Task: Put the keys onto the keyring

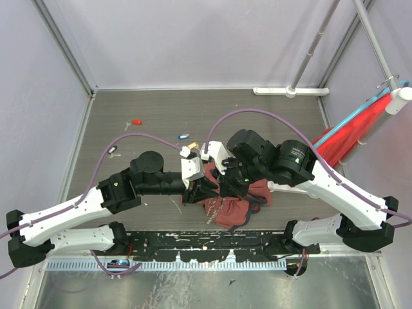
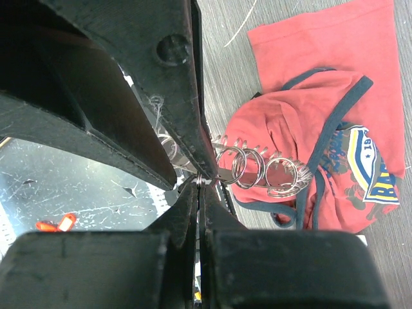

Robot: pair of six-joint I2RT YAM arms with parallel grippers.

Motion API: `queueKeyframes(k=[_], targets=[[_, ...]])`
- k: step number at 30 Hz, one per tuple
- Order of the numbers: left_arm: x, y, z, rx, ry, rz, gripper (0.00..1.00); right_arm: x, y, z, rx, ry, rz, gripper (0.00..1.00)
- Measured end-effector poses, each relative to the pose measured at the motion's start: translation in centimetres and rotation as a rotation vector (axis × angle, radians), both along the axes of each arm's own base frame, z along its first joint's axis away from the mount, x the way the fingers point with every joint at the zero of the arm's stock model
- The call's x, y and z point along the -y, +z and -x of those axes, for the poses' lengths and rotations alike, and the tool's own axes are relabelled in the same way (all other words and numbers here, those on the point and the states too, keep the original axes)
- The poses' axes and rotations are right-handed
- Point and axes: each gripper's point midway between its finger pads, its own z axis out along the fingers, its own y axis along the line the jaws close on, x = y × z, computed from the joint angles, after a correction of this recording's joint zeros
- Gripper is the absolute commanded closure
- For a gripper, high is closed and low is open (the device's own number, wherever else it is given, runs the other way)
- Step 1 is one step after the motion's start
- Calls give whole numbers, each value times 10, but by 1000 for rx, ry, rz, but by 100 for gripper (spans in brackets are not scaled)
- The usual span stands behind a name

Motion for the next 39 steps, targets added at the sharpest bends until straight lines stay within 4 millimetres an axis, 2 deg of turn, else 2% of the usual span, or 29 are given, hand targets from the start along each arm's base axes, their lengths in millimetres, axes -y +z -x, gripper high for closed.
queueKeyframes(k=[7,14,22,29,32,39], targets=[[2,0,1,-3,-11,-1,76,0,0,-1,0,-3,0,99],[2,-1,2,-1,-18,-3,68,1,0,-1,4,-5,1,99],[3,-2,1,0,-19,-9,69,2,0,-3,11,-12,5,100],[3,-3,1,7,-19,-10,74,2,0,-2,10,-12,5,100],[3,-3,1,10,-19,-10,68,2,0,-2,10,-12,5,99],[3,-4,2,9,-22,-14,64,3,1,-2,17,-13,-8,99]])
